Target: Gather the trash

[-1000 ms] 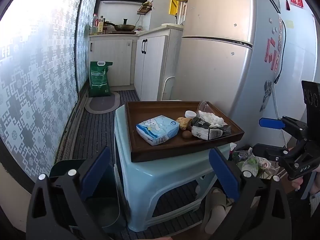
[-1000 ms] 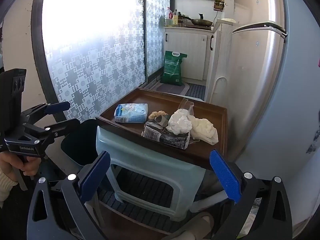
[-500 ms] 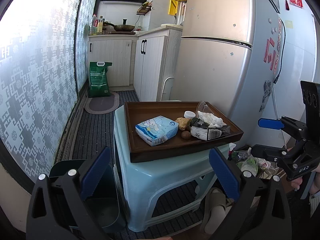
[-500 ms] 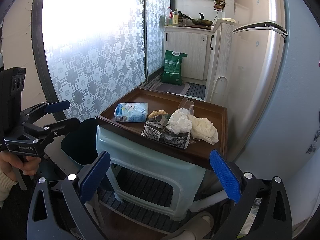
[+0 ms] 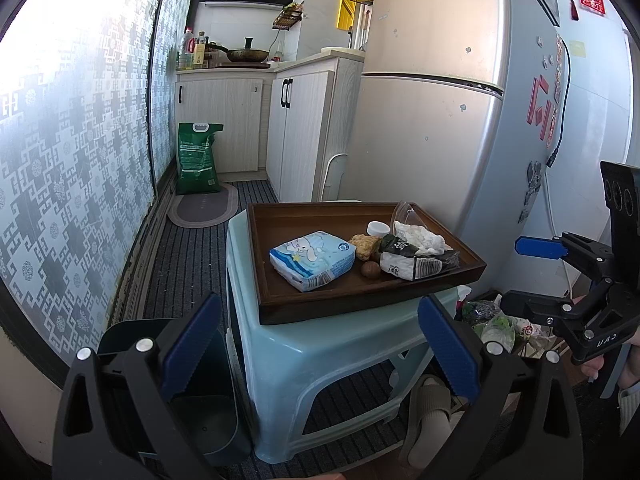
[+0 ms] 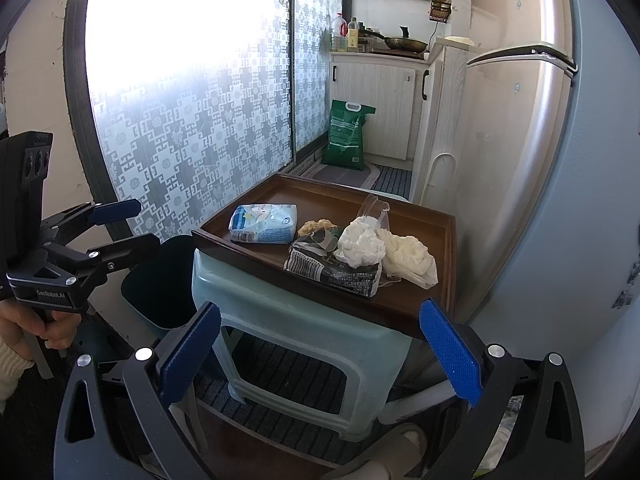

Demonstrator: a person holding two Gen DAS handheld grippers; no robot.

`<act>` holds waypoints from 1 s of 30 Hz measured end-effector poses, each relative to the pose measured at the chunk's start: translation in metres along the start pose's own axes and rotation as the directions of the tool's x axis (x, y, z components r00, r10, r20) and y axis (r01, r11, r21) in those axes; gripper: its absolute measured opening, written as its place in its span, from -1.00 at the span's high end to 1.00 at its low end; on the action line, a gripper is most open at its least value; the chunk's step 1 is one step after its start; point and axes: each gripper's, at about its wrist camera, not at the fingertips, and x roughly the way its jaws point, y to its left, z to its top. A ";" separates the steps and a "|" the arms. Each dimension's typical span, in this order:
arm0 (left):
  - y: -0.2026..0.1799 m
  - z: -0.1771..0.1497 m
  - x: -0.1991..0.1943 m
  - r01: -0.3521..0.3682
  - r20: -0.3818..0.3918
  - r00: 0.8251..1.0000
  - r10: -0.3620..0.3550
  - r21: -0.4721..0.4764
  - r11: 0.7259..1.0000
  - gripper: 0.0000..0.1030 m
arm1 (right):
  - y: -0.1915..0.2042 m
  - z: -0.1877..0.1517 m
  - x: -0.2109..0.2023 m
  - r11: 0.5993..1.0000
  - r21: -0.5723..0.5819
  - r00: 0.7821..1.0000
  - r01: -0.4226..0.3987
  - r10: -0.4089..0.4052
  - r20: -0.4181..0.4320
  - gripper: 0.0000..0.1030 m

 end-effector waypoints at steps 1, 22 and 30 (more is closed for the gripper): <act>0.000 0.000 0.000 0.000 0.000 1.000 0.000 0.001 1.000 -0.94 | 0.000 0.001 -0.001 1.000 0.000 1.000 -0.001 0.001 0.000 -0.95; -0.003 0.000 0.001 0.002 -0.001 1.000 -0.002 0.004 1.000 -0.94 | 0.001 0.001 0.003 1.000 -0.002 1.000 0.001 -0.001 -0.001 -0.95; -0.004 -0.001 0.001 0.002 -0.002 1.000 -0.002 0.004 1.000 -0.94 | 0.001 0.002 0.003 1.000 -0.002 1.000 0.001 -0.001 -0.002 -0.95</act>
